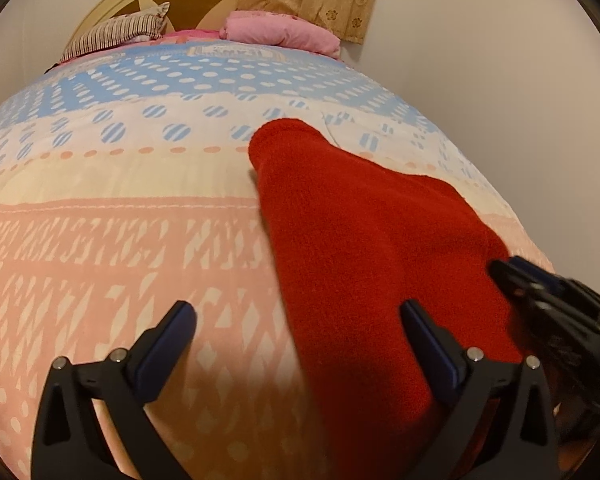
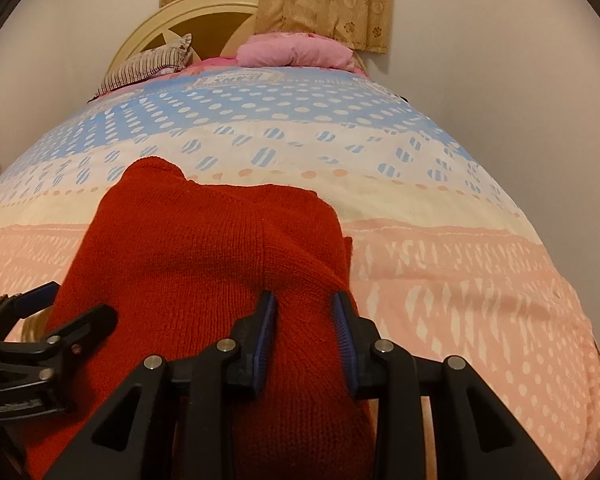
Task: Fold small clothes
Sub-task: 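Press the folded red cardigan flat with the right tool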
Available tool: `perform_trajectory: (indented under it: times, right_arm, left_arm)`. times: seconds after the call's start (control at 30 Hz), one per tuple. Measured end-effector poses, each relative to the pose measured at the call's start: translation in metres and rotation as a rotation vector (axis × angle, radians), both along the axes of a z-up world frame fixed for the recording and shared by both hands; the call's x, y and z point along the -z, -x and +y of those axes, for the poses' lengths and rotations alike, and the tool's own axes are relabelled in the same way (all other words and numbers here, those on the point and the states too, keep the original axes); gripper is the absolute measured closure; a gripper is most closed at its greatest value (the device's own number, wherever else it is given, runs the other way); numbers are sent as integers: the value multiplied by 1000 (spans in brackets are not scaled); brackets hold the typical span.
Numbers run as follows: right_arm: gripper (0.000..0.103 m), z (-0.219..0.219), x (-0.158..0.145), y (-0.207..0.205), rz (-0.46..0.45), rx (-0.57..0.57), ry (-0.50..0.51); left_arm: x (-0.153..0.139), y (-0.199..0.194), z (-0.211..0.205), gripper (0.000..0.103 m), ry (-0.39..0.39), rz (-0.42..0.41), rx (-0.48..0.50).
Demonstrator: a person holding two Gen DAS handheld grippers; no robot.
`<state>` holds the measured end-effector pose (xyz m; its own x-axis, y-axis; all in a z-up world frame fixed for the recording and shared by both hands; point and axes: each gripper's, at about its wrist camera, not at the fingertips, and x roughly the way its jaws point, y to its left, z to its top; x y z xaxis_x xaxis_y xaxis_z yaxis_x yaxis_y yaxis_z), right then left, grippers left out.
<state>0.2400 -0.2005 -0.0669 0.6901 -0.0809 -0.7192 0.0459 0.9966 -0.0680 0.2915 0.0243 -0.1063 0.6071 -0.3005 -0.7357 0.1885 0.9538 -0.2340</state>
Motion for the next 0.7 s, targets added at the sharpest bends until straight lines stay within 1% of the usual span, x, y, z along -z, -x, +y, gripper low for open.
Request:
perform_trajectory:
  times: [0.1, 0.13, 0.2, 0.27, 0.33, 0.4, 0.43, 0.5, 0.53, 0.57, 0.6, 0.63, 0.7]
  right_arm:
    - [72, 3, -22, 29, -66, 13, -31]
    - [72, 4, -27, 38, -77, 15, -44]
    - [72, 5, -31, 54, -71, 20, -53]
    - [72, 7, -30, 68, -58, 15, -54]
    - [72, 8, -24, 78, -48, 12, -35]
    - [72, 8, -13, 81, -23, 23, -8]
    - [71, 5, -4, 82, -14, 39, -22]
    - [64, 0, 6, 85, -46, 62, -48]
    - [64, -2, 10, 87, -62, 64, -53]
    - [62, -4, 11, 88, -69, 63, -67]
    - [55, -8, 10, 88, -73, 68, -87]
    - [52, -12, 10, 88, -72, 82, -107]
    - [40, -24, 13, 88, -69, 111, -167]
  left_arm:
    - [-3, 4, 2, 0, -11, -5, 2]
    - [-6, 5, 2, 2, -17, -6, 4]
    - [-14, 14, 3, 7, -22, -15, 13]
    - [-23, 27, 4, 9, -26, -36, 29]
    - [-28, 41, 1, 10, -48, -63, 51]
    - [-29, 50, -4, 10, -76, -83, 66]
    - [-27, 53, -7, 13, -95, -90, 74]
    - [-23, 57, -11, 14, -130, -98, 79]
    - [-22, 59, -12, 14, -139, -105, 75]
    - [-22, 60, -12, 14, -149, -116, 70]
    - [-22, 60, -13, 14, -161, -123, 68]
    - [-23, 61, -14, 14, -175, -127, 65]
    - [-25, 65, -14, 14, -180, -127, 60]
